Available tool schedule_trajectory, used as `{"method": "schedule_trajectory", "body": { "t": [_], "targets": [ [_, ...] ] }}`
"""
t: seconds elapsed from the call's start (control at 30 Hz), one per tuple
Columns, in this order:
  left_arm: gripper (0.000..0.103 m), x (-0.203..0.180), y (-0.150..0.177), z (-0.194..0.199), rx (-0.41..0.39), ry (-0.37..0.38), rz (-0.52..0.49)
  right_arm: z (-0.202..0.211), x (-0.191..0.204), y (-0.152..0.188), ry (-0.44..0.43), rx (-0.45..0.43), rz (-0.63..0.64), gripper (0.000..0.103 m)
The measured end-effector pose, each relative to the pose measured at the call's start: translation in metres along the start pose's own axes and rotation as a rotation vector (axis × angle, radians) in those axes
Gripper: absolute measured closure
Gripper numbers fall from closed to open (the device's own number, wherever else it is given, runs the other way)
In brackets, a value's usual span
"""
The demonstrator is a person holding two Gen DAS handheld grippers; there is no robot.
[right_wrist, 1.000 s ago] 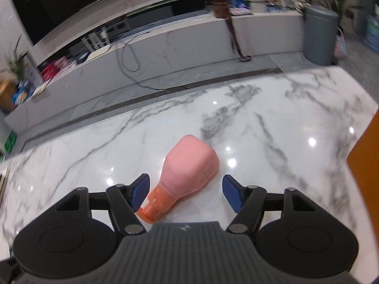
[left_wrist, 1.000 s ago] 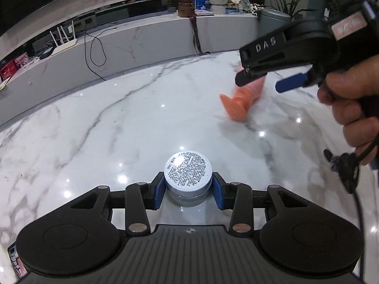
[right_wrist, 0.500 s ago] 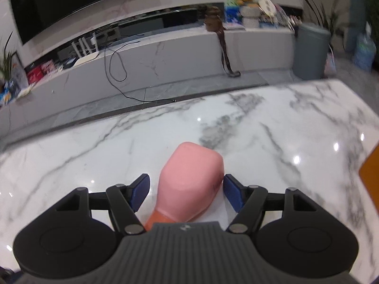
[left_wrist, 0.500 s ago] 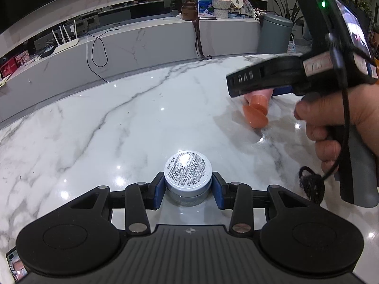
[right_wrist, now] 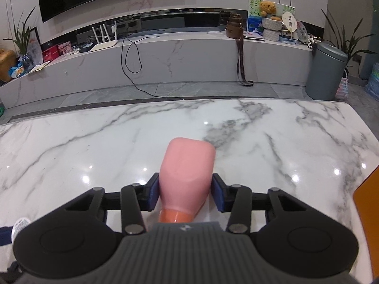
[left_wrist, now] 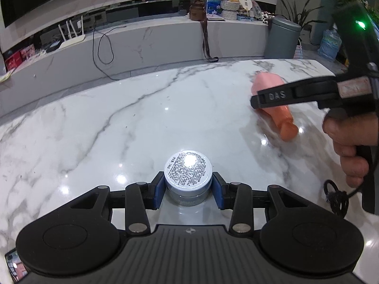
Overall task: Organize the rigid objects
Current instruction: 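Lift the jar and pink bottle and carry them over the orange box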
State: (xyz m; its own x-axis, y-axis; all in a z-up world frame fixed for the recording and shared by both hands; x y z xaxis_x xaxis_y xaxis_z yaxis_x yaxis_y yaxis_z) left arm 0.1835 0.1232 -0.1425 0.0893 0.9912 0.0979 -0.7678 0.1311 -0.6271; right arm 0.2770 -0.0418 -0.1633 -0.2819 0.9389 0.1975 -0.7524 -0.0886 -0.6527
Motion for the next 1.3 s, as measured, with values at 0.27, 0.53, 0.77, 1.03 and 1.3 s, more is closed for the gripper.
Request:
{"method": "schedule_trajectory", "body": {
  "t": [0.27,0.53,0.77,1.03,1.3],
  "targets": [
    [0.057,-0.007,-0.010,0.007,-0.024,-0.002,0.004,0.014,-0.018,-0.001,0.013,0.001,-0.017,0.059],
    [0.057,-0.022,-0.028,0.022,-0.054,0.008,0.018,0.040,-0.033,-0.011,0.010,-0.031,-0.028,0.059],
    [0.057,-0.051,-0.051,0.047,-0.118,0.046,0.011,0.071,-0.050,-0.022,0.010,-0.071,-0.046,0.059],
    [0.057,-0.086,-0.071,0.073,-0.177,0.085,0.003,0.119,-0.077,-0.032,0.025,-0.134,-0.041,0.059],
    [0.057,-0.129,-0.093,0.099,-0.239,0.130,-0.010,0.161,-0.109,-0.039,0.028,-0.196,-0.084,0.059]
  ]
}}
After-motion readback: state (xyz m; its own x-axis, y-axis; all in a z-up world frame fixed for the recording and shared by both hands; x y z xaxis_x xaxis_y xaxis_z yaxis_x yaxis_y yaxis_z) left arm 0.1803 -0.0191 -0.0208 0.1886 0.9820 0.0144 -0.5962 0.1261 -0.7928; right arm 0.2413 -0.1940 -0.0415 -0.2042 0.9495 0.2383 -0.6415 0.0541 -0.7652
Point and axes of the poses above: each gripper's, at about its wrist camera, not at the fingertips, and z roughly against the way its jaws point, x to its left, y to its underside, the point moved 10 cm from there along -z, roughly the way its jaws point, and after that the axes turned 8 degrees about -y, right-handed, at the moved point
